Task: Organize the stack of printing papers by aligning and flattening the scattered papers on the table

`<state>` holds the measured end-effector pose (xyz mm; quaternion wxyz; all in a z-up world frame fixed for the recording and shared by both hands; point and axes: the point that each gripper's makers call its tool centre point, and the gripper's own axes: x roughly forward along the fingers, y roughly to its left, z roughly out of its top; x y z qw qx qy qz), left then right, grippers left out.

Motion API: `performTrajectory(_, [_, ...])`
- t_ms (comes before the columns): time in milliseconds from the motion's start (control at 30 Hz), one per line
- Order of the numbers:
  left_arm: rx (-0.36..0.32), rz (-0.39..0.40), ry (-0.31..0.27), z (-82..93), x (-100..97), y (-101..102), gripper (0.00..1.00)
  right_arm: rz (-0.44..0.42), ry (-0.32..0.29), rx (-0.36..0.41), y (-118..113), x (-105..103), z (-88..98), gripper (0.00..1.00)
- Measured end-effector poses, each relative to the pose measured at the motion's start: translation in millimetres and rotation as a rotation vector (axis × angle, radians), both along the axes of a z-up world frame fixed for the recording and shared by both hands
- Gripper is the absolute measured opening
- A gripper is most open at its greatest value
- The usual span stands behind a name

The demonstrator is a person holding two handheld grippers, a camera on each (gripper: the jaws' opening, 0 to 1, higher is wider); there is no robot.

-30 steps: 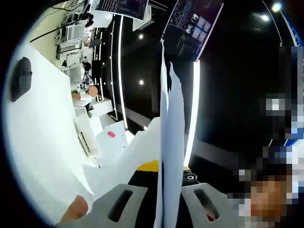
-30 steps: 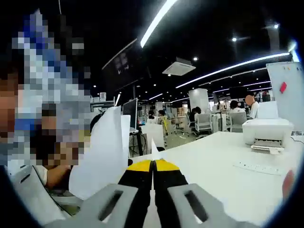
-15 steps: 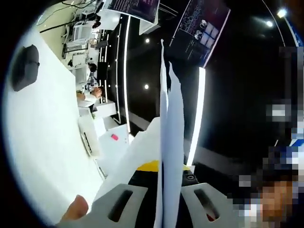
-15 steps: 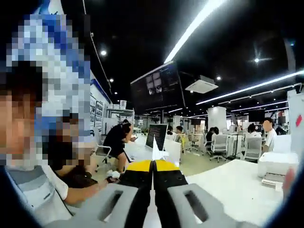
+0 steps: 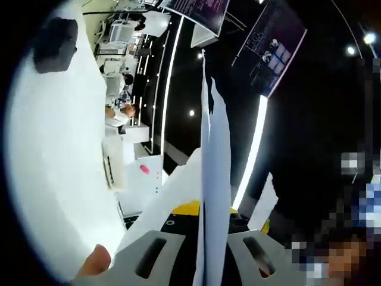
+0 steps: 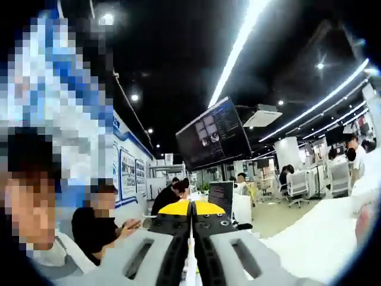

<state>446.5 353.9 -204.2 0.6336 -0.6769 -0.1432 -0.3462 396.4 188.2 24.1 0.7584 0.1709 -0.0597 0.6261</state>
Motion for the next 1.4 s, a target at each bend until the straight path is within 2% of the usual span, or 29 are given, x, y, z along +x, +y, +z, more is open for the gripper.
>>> performTrajectory(67, [-0.031, -0.018, 0.019, -5.7, -1.0, -2, 0.06, 0.005, 0.092, 0.051, 2, 25, -9.4, 0.0])
performTrajectory(100, [-0.045, -0.021, 0.025, -8.3, -1.6, -3, 0.06, -0.009, 0.151, 0.052, 4, 45, -21.4, 0.0])
performTrajectory(167, [-0.062, -0.03, 0.038, -12.6, -2.2, -3, 0.06, -0.02, 0.217, 0.079, 6, 69, -36.9, 0.0])
performTrajectory(267, [-0.094, -0.04, 0.047, -15.7, -4.5, -2, 0.06, -0.042, 0.274, 0.096, 7, 97, -55.8, 0.0])
performTrajectory(300, [-0.113, -0.045, 0.053, -16.2, -5.3, -1, 0.06, -0.056, 0.318, 0.107, 7, 108, -64.2, 0.0])
performTrajectory(367, [-0.133, -0.051, 0.047, -14.6, -9.1, -1, 0.06, -0.066, 0.319, 0.1, 7, 118, -74.8, 0.0])
performTrajectory(433, [-0.136, -0.053, 0.045, -13.0, -10.9, -2, 0.06, -0.081, 0.351, 0.102, 4, 127, -82.6, 0.0])
performTrajectory(667, [-0.15, -0.06, 0.03, -6.7, -16.0, -2, 0.06, -0.093, 0.36, 0.11, -1, 130, -85.7, 0.0])
performTrajectory(867, [-0.143, -0.063, 0.027, -5.3, -16.4, -6, 0.06, -0.064, 0.326, 0.094, 7, 110, -80.3, 0.0])
performTrajectory(933, [-0.149, -0.066, 0.031, -6.6, -15.8, -9, 0.06, -0.023, 0.374, 0.101, 11, 104, -79.1, 0.0])
performTrajectory(1033, [-0.164, -0.069, 0.053, -13.9, -12.4, -12, 0.06, -0.018, 0.348, 0.101, 18, 95, -73.0, 0.0])
performTrajectory(1133, [-0.171, -0.067, 0.068, -20.9, -9.6, -11, 0.06, 0.03, 0.382, 0.124, 23, 88, -63.1, 0.0])
performTrajectory(1233, [-0.176, -0.064, 0.086, -26.1, -7.0, -10, 0.06, 0.014, 0.363, 0.119, 27, 89, -56.3, 0.0])
performTrajectory(1300, [-0.177, -0.066, 0.084, -26.2, -7.3, -11, 0.06, 0.045, 0.444, 0.15, 30, 89, -54.2, 0.0])
performTrajectory(1400, [-0.174, -0.057, 0.101, -30.6, -5.1, -11, 0.06, 0.05, 0.465, 0.154, 33, 89, -54.6, 0.0])
